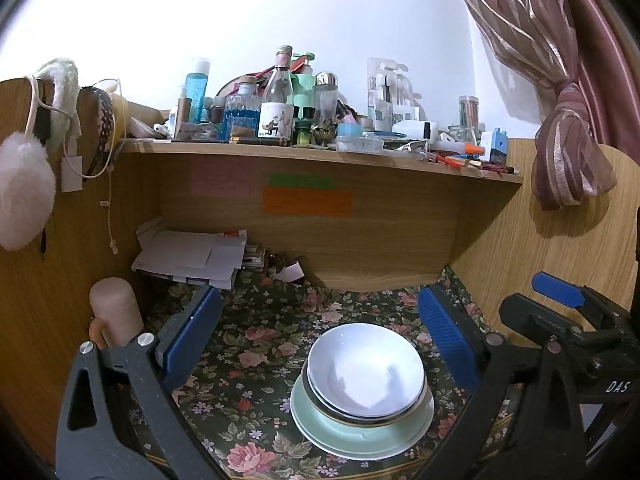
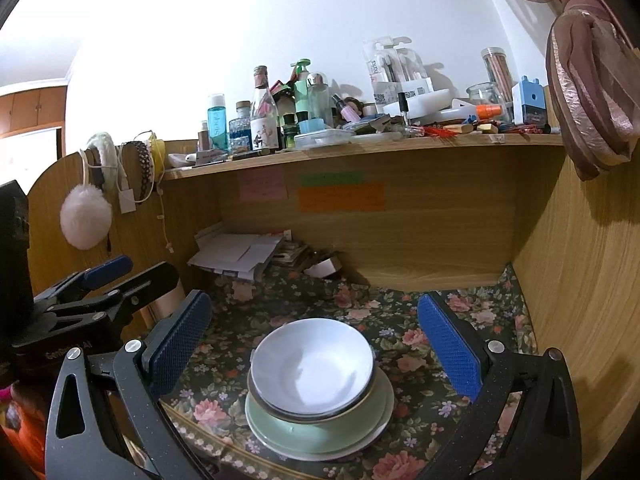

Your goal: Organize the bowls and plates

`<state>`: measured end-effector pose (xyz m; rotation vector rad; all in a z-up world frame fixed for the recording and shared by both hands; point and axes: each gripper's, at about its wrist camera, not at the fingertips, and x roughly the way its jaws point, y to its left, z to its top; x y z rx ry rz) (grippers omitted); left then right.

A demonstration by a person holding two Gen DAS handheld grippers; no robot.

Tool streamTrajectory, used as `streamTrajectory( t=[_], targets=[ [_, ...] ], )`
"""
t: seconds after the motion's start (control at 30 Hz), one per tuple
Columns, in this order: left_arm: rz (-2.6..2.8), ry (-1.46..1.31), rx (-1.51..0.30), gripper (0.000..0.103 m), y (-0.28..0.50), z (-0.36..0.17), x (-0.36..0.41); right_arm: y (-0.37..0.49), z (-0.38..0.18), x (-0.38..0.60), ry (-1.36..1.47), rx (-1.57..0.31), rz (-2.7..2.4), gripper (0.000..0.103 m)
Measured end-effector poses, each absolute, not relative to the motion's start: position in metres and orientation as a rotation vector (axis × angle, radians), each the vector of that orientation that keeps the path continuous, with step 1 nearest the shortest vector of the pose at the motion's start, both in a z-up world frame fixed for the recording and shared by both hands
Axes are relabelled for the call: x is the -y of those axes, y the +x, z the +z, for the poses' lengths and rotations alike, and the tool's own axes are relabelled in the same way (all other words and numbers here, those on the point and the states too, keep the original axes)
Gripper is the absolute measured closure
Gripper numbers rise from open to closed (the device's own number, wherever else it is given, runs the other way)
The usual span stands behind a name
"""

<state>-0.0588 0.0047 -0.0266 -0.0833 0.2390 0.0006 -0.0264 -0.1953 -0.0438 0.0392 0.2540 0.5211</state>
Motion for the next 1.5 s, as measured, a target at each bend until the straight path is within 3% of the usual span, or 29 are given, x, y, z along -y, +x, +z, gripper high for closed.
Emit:
streamTrajectory(
  t=[1.5],
  targets=[
    [-0.036,-0.089,-0.266,0.003,-0.047,-0.024,0.007,-0.013,-0.043,0.202,0.066,-0.257,0.539,0.0]
  ],
)
